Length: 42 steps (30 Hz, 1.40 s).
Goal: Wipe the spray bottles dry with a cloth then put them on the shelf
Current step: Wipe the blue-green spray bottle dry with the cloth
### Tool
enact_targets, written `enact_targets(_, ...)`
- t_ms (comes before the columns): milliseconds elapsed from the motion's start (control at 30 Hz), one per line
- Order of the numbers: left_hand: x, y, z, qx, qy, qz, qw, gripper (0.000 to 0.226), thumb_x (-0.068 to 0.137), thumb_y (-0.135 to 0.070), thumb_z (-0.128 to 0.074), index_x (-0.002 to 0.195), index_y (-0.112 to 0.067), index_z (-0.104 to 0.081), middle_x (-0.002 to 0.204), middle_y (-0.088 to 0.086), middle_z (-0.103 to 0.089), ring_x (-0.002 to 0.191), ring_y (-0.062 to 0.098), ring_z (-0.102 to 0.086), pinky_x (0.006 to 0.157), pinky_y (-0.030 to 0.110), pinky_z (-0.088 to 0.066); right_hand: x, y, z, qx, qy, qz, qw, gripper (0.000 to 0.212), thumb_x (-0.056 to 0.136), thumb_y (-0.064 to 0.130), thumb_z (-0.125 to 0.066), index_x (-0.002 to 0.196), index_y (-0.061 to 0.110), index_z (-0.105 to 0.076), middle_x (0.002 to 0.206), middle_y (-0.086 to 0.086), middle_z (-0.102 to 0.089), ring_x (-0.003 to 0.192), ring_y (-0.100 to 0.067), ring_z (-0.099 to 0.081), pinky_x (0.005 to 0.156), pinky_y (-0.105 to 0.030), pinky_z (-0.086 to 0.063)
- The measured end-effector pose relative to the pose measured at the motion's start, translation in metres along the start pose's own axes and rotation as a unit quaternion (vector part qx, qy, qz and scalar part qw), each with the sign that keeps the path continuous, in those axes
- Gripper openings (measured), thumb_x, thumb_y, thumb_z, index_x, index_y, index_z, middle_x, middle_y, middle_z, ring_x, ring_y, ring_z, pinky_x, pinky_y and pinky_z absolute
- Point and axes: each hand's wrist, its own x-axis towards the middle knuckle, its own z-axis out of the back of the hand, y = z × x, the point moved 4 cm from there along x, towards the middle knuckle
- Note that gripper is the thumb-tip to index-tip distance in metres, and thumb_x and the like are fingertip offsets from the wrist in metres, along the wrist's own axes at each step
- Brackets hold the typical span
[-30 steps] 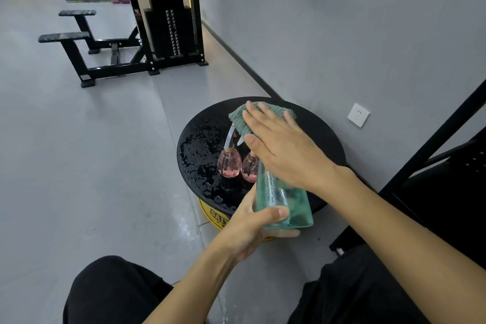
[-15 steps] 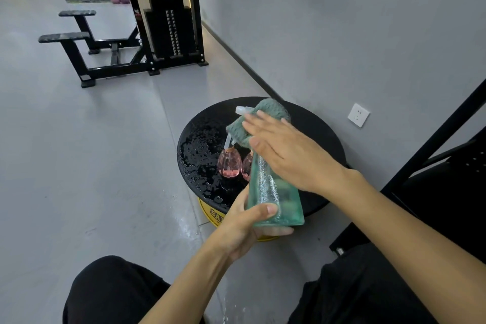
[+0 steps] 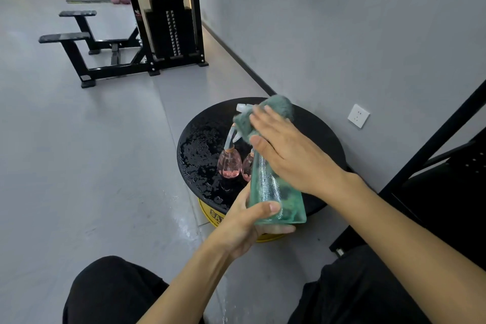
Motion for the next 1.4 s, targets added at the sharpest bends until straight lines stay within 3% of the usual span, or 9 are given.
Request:
enact_targets(133,0.001,0.001,0.000,-0.003,-0.003,-0.005,1.000,0.077,0.058,-0.022,-0.073,0.129,-0.009,-0.047,0.103,0.008,-0.071,0.090,0.027,-0.070,0.064,0.036,-0.059,-0.005,0.002,-0.005,0.017,-0.015,-0.069,0.997,0.072,0.097,0.053,-0.018,0.153,0.014,0.003,0.160,0.002,0.015,0.144,-0.007,0.019,0.113,-0.022,0.008)
enact_targets(300,-0.001,0.001,0.005,-0.018,-0.009,-0.010,1.000,0.076,0.059,-0.022,-0.072,0.129,-0.009,-0.048,0.112,0.013,-0.067,0.097,0.031,-0.068,0.066,0.036,-0.059,-0.013,0.008,0.002,0.060,0.000,0.002,0.998,0.058,0.100,0.046,-0.022,0.151,0.019,-0.022,0.160,0.009,-0.012,0.144,0.003,-0.001,0.114,-0.013,0.001)
enact_targets(533,-0.002,0.002,0.001,-0.001,0.011,-0.004,1.000,0.089,0.056,-0.027,-0.085,0.133,-0.007,-0.045,0.117,0.018,-0.064,0.101,0.032,-0.067,0.069,0.038,-0.058,-0.010,-0.008,0.002,0.055,-0.006,-0.054,0.997,0.072,0.094,0.056,-0.017,0.153,0.019,-0.001,0.160,0.009,0.010,0.144,-0.001,0.015,0.119,-0.027,0.002)
enact_targets(733,-0.002,0.003,0.004,0.028,0.010,0.008,1.000,0.083,0.059,-0.022,-0.075,0.134,-0.009,-0.042,0.107,0.008,-0.068,0.093,0.028,-0.070,0.065,0.036,-0.058,-0.016,0.011,-0.003,0.022,0.024,0.060,0.998,0.066,0.097,0.057,-0.011,0.151,0.021,-0.025,0.159,0.013,-0.014,0.144,0.005,0.005,0.119,-0.028,0.004)
enact_targets(967,-0.001,0.004,-0.003,0.030,0.015,0.010,0.999,0.080,0.058,-0.023,-0.074,0.132,-0.012,-0.045,0.106,0.005,-0.070,0.093,0.027,-0.070,0.066,0.037,-0.058,0.008,0.007,0.000,-0.108,0.025,-0.005,0.994,0.068,0.096,0.056,-0.009,0.153,0.020,0.001,0.160,0.007,0.011,0.145,-0.008,0.018,0.117,-0.035,0.012)
enact_targets(1067,-0.001,0.003,0.002,0.008,0.008,0.008,1.000,0.081,0.057,-0.023,-0.078,0.130,-0.007,-0.046,0.108,0.012,-0.068,0.093,0.029,-0.070,0.065,0.037,-0.058,0.004,0.016,-0.005,-0.105,0.054,0.018,0.993,0.067,0.097,0.054,-0.010,0.153,0.020,-0.002,0.160,0.008,0.009,0.146,-0.008,0.016,0.120,-0.038,0.009)
enact_targets(1167,-0.002,0.003,0.005,0.002,0.003,0.005,1.000,0.100,0.050,-0.034,-0.092,0.133,-0.005,-0.045,0.118,0.023,-0.062,0.098,0.035,-0.068,0.066,0.038,-0.059,0.000,0.018,-0.001,-0.072,0.100,0.049,0.991,0.059,0.100,0.049,-0.014,0.153,0.023,-0.014,0.160,0.013,-0.002,0.146,-0.003,0.008,0.119,-0.034,0.007)
enact_targets(1267,-0.004,0.003,0.003,-0.002,0.012,0.006,1.000,0.108,0.047,-0.038,-0.093,0.136,-0.004,-0.043,0.121,0.027,-0.060,0.101,0.037,-0.067,0.067,0.039,-0.059,0.007,0.005,0.006,-0.079,0.075,0.027,0.994,0.059,0.099,0.049,-0.012,0.153,0.026,-0.007,0.159,0.013,0.004,0.146,-0.004,0.011,0.120,-0.036,0.005)
enact_targets(1400,-0.001,0.002,0.003,-0.011,0.012,0.007,1.000,0.094,0.053,-0.030,-0.088,0.133,-0.005,-0.045,0.124,0.031,-0.057,0.100,0.036,-0.067,0.067,0.038,-0.059,0.006,0.005,0.005,-0.071,0.053,0.013,0.996,0.063,0.097,0.053,-0.018,0.153,0.025,-0.006,0.160,0.012,0.005,0.145,-0.005,0.014,0.120,-0.039,0.005)
